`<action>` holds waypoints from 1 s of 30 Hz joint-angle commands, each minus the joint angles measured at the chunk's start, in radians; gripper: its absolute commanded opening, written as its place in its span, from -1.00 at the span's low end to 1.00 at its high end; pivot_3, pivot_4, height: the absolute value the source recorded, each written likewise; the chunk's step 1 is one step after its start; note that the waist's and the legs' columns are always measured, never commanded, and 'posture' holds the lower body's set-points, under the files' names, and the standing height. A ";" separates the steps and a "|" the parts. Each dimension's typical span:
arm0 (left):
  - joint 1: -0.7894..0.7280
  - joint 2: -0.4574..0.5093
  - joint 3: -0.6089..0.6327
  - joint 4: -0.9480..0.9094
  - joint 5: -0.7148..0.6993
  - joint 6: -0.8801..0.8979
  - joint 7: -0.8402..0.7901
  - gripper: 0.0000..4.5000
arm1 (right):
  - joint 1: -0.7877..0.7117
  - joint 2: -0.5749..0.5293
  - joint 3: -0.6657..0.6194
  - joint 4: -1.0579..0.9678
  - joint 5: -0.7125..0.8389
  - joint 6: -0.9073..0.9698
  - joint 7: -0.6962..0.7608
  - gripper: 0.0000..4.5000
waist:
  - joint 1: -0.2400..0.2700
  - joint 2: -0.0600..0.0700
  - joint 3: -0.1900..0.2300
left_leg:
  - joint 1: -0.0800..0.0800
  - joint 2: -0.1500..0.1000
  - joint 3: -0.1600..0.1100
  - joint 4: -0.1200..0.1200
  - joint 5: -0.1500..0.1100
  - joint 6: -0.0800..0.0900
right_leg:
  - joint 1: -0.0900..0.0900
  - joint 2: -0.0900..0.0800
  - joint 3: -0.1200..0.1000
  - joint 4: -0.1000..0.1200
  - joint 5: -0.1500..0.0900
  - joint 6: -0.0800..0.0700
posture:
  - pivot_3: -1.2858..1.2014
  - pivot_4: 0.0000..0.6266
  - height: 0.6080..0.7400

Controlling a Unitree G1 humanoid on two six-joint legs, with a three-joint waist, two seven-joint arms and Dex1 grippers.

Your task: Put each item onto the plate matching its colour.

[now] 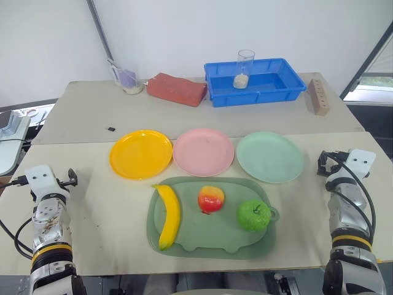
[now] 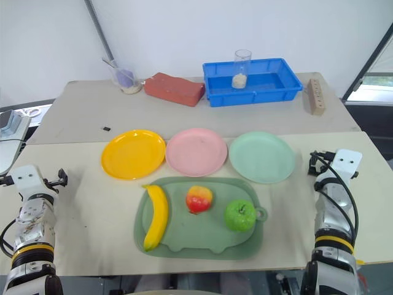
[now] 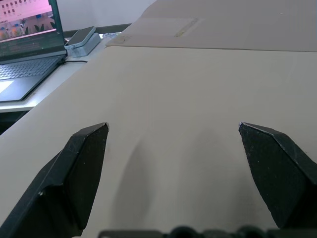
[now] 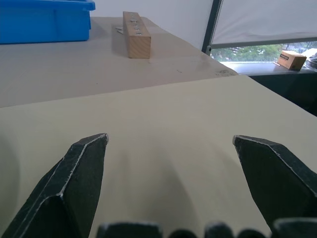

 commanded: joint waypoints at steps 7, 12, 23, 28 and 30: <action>0.024 0.060 0.028 -0.071 -0.020 0.029 -0.049 1.00 | 0.050 0.007 -0.019 -0.105 0.004 0.010 -0.037 0.99 | 0.000 0.000 0.000 | 0.001 0.000 0.000 0.000 0.000 0.000 | 0.000 0.000 0.000 0.000 -0.001 -0.001 | 0.03 -0.52 1.00; 0.047 0.064 0.042 -0.095 -0.040 0.024 -0.081 1.00 | 0.066 -0.013 -0.022 -0.115 0.007 0.020 -0.021 0.99 | 0.000 -0.001 0.000 | 0.001 0.000 0.001 0.000 0.000 0.000 | 0.000 -0.001 0.000 0.000 -0.003 -0.005 | 0.03 -0.52 1.00; 0.113 0.195 0.043 -0.302 -0.130 0.075 -0.359 1.00 | -0.005 -0.139 0.036 -0.139 0.008 0.059 0.175 0.99 | -0.003 -0.003 0.003 | 0.001 0.000 0.002 -0.001 0.000 -0.001 | -0.001 -0.001 0.000 0.000 -0.004 -0.006 | 0.03 -0.52 1.00; 0.121 0.285 0.020 -0.443 -0.200 0.150 -0.530 1.00 | -0.062 -0.179 0.105 -0.262 0.048 0.123 0.364 0.99 | -0.004 -0.003 0.003 | 0.001 0.001 0.003 -0.002 -0.001 -0.001 | -0.001 -0.002 0.001 0.000 -0.004 -0.008 | 0.03 -0.52 1.00; 0.111 0.323 -0.010 -0.499 -0.220 0.184 -0.613 1.00 | -0.086 -0.190 0.144 -0.329 0.075 0.170 0.462 0.99 | -0.004 -0.002 0.004 | 0.001 0.001 0.003 -0.002 -0.001 -0.001 | -0.001 -0.002 0.001 0.000 -0.004 -0.008 | 0.03 -0.52 1.00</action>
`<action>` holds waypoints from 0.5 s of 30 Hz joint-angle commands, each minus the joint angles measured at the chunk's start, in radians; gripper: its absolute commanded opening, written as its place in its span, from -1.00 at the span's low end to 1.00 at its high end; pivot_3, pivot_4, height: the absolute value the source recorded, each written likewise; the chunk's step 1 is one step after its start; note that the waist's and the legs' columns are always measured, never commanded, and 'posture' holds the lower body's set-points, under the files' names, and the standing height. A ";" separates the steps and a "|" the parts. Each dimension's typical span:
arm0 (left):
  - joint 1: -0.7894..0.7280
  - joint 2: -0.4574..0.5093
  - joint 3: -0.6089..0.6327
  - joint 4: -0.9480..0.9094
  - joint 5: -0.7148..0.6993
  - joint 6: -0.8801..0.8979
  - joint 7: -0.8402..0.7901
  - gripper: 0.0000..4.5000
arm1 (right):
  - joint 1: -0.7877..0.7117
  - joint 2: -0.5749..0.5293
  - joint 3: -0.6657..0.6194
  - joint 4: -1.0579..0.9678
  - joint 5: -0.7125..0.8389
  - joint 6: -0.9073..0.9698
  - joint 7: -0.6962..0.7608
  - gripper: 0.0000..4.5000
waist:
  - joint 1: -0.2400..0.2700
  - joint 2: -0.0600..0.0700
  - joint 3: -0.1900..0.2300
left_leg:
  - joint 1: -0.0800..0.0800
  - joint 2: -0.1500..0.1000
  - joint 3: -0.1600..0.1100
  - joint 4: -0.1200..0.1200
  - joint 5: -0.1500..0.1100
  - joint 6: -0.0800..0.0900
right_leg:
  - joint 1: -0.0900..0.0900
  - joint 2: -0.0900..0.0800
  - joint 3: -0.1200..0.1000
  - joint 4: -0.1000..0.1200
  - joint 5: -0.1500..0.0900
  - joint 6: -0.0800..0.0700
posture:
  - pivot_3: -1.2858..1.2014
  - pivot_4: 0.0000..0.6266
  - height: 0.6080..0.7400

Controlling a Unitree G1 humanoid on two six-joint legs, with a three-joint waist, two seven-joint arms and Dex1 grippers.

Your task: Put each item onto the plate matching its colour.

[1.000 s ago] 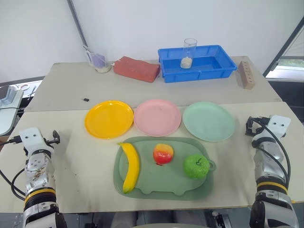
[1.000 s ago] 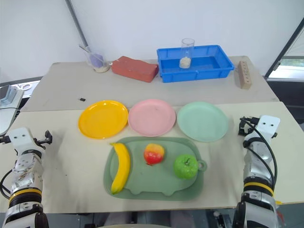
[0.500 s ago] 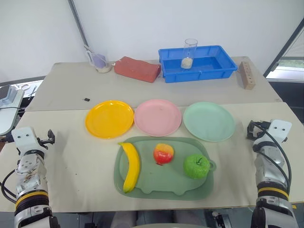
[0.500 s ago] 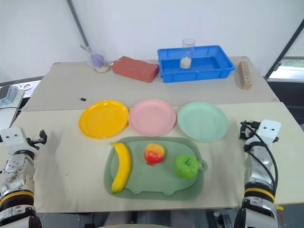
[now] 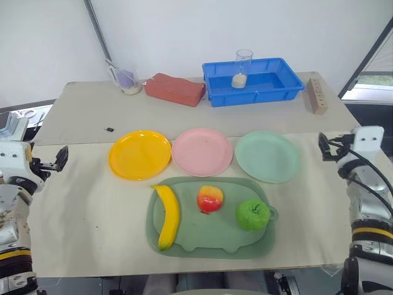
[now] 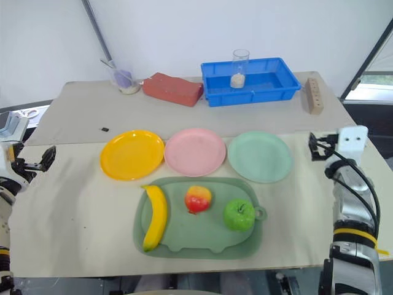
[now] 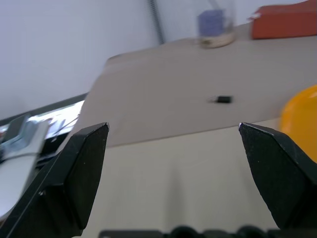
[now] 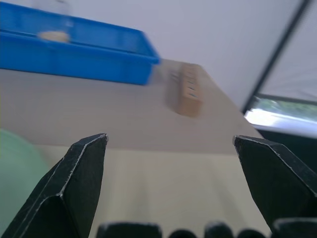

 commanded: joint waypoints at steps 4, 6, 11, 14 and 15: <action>-0.063 0.133 -0.104 -0.190 -0.074 0.099 -0.268 1.00 | -0.096 -0.050 0.121 -0.268 0.130 0.178 0.313 0.99 | 0.002 0.001 0.001 | 0.000 0.000 0.000 0.000 0.000 0.000 | -0.001 0.000 0.000 0.000 0.000 -0.001 | 0.03 -0.52 1.00; -0.084 0.162 -0.156 -0.225 -0.084 0.120 -0.354 1.00 | -0.115 -0.054 0.158 -0.347 0.184 0.262 0.397 0.99 | 0.004 0.002 0.000 | -0.001 0.000 0.000 -0.001 0.000 0.000 | -0.001 0.000 0.000 0.000 -0.001 -0.001 | 0.03 -0.52 1.00; -0.143 0.199 -0.283 -0.258 -0.082 0.122 -0.540 1.00 | -0.143 -0.066 0.224 -0.529 0.327 0.444 0.559 0.99 | 0.006 0.003 0.000 | -0.004 0.000 0.001 -0.001 0.000 0.000 | -0.004 -0.001 -0.001 -0.001 -0.001 -0.002 | 0.03 -0.52 1.00; -0.186 0.205 -0.351 -0.235 -0.050 0.066 -0.640 1.00 | -0.121 -0.071 0.253 -0.649 0.403 0.537 0.607 0.99 | 0.007 0.003 0.000 | -0.006 0.001 0.001 -0.001 0.000 0.000 | -0.007 0.000 -0.001 0.000 -0.001 -0.002 | 0.03 -0.52 1.00; -0.202 0.205 -0.370 -0.222 -0.038 0.044 -0.669 1.00 | -0.112 -0.074 0.263 -0.682 0.417 0.560 0.617 0.99 | 0.007 0.003 0.000 | -0.008 0.001 0.001 -0.001 0.000 0.000 | -0.009 0.000 -0.001 0.000 -0.001 -0.002 | 0.03 -0.52 1.00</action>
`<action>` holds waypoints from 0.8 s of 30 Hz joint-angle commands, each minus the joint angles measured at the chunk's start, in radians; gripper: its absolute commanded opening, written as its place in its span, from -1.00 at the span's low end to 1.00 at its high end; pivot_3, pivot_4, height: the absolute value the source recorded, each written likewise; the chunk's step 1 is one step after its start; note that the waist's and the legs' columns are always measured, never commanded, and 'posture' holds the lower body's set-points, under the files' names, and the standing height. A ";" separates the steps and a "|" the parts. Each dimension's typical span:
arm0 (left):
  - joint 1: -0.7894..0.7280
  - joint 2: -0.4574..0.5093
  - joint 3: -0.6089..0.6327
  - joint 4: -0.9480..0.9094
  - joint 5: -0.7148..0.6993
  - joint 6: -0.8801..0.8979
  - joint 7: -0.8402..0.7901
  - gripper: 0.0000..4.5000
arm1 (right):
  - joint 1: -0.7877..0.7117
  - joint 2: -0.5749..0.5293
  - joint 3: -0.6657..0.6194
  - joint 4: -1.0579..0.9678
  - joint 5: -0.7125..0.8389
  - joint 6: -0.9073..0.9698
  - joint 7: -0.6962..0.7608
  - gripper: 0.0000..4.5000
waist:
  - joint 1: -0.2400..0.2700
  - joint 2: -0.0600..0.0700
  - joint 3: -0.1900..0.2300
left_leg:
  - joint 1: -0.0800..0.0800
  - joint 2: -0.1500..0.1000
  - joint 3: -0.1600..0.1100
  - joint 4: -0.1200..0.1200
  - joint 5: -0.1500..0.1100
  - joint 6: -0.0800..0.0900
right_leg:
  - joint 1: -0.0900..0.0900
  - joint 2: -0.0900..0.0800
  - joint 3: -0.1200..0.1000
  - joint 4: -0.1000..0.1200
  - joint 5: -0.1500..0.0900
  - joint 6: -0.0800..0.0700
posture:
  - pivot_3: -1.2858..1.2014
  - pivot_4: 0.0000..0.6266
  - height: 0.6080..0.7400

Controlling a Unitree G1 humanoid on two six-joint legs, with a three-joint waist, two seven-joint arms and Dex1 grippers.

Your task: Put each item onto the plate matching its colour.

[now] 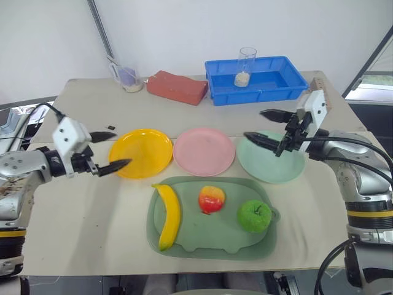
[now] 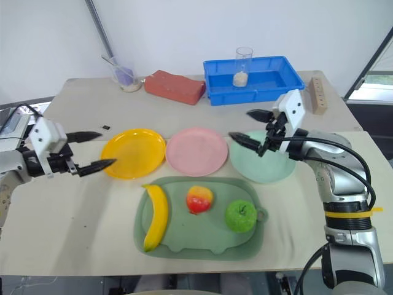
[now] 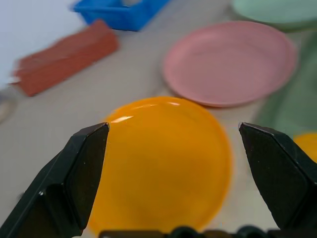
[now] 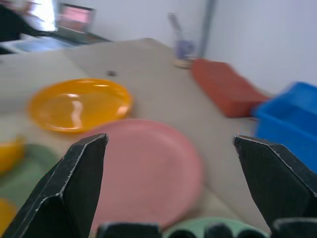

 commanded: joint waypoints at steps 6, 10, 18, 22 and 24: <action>-0.113 0.014 -0.119 0.055 0.062 -0.144 -0.238 1.00 | 0.050 -0.029 0.037 -0.243 0.107 0.123 0.057 0.99 | 0.001 0.000 0.000 | -0.002 0.000 0.000 0.001 0.000 0.000 | -0.003 0.000 0.000 0.001 0.000 0.000 | 0.03 -0.52 1.00; -0.154 -0.007 -0.181 0.125 0.109 -0.274 -0.344 1.00 | 0.123 -0.075 0.036 -0.312 0.107 0.121 0.088 0.99 | 0.004 0.000 0.000 | -0.002 0.000 0.000 0.001 0.000 0.000 | -0.003 0.000 0.000 0.001 0.000 0.000 | 0.03 -0.52 1.00; -0.282 -0.058 -0.362 0.328 0.156 -0.540 -0.468 1.00 | 0.151 -0.112 0.031 -0.472 0.218 0.221 0.066 0.99 | 0.005 -0.001 0.000 | -0.003 0.000 0.000 0.002 0.000 0.000 | -0.003 0.001 0.000 0.001 0.000 0.000 | 0.03 -0.52 1.00; -0.367 -0.083 -0.499 0.434 0.156 -0.650 -0.468 1.00 | 0.139 -0.106 0.033 -0.498 0.245 0.243 0.033 0.99 | 0.004 -0.001 0.000 | -0.003 0.000 0.000 0.003 0.000 0.001 | -0.003 0.001 0.000 0.001 0.000 0.000 | 0.03 -0.52 1.00; -0.396 -0.100 -0.545 0.470 0.148 -0.687 -0.468 1.00 | 0.137 -0.107 0.040 -0.501 0.239 0.240 0.024 0.99 | 0.006 -0.001 0.000 | -0.003 0.000 0.000 0.004 0.001 0.001 | -0.003 0.001 0.000 0.001 0.000 0.000 | 0.03 -0.52 1.00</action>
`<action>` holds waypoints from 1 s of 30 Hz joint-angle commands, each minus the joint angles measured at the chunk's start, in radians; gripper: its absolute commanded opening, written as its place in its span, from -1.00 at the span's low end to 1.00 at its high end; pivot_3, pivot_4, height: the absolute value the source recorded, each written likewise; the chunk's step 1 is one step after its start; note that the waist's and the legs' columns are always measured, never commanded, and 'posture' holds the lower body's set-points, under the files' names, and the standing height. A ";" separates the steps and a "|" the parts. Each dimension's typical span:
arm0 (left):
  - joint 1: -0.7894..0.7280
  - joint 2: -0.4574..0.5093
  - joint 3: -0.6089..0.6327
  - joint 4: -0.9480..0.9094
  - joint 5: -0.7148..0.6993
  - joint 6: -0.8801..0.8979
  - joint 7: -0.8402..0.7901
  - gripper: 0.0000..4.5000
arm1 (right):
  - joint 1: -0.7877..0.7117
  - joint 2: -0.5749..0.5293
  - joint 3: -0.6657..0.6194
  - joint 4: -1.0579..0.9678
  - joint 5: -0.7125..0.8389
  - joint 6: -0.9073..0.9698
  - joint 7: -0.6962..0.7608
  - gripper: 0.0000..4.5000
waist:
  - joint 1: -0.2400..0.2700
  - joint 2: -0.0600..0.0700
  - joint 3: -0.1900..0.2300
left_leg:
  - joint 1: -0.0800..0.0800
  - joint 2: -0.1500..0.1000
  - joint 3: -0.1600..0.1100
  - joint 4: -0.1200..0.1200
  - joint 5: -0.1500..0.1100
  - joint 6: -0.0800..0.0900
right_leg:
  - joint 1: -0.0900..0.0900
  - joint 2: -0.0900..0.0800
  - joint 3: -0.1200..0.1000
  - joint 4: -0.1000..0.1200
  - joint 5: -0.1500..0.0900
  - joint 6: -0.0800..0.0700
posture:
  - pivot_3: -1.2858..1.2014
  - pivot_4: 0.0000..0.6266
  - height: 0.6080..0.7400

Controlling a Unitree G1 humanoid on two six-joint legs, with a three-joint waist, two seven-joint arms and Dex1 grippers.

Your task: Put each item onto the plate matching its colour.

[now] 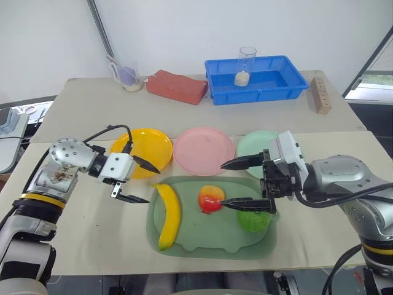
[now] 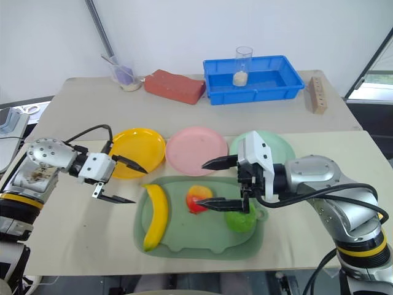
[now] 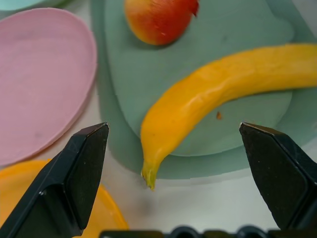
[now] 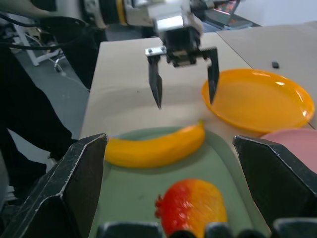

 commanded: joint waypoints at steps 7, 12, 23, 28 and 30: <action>-0.095 -0.085 -0.192 0.157 0.000 -0.166 -0.010 1.00 | -0.005 0.002 -0.023 -0.057 0.040 0.015 -0.055 0.99 | 0.000 0.000 0.000 | 0.000 0.000 -0.001 0.001 0.005 0.007 | 0.000 0.001 0.000 0.001 0.000 0.000 | 0.03 -0.52 1.00; -0.135 -0.152 -0.225 0.277 0.036 -0.239 -0.010 1.00 | -0.006 -0.004 -0.035 -0.078 0.062 0.027 -0.092 0.99 | -0.001 -0.001 0.001 | 0.000 0.000 -0.002 0.001 0.005 0.008 | 0.000 0.001 0.000 0.002 0.000 0.000 | 0.03 -0.52 1.00; -0.151 -0.113 -0.323 0.308 -0.015 -0.297 -0.010 -0.34 | 0.005 -0.018 -0.029 -0.065 0.039 -0.001 -0.106 1.00 | -0.003 -0.001 0.001 | 0.000 0.000 -0.003 0.001 0.005 0.008 | 0.002 0.002 0.000 0.002 0.000 0.000 | 0.03 -0.52 1.00; -0.119 -0.037 -0.359 0.224 -0.083 -0.296 -0.010 -0.35 | -0.023 -0.007 -0.022 -0.034 0.029 -0.007 -0.092 1.00 | -0.009 0.000 0.000 | 0.000 0.000 -0.003 0.002 0.005 0.008 | 0.006 0.002 0.000 0.003 0.000 0.000 | 0.03 -0.52 1.00; -0.110 -0.008 -0.361 0.192 -0.118 -0.286 -0.010 -0.35 | -0.029 -0.003 -0.018 -0.024 0.022 -0.011 -0.086 1.00 | -0.007 0.000 0.000 | 0.001 0.001 -0.004 0.002 0.005 0.008 | 0.007 0.003 0.000 0.003 0.000 0.000 | 0.03 -0.52 1.00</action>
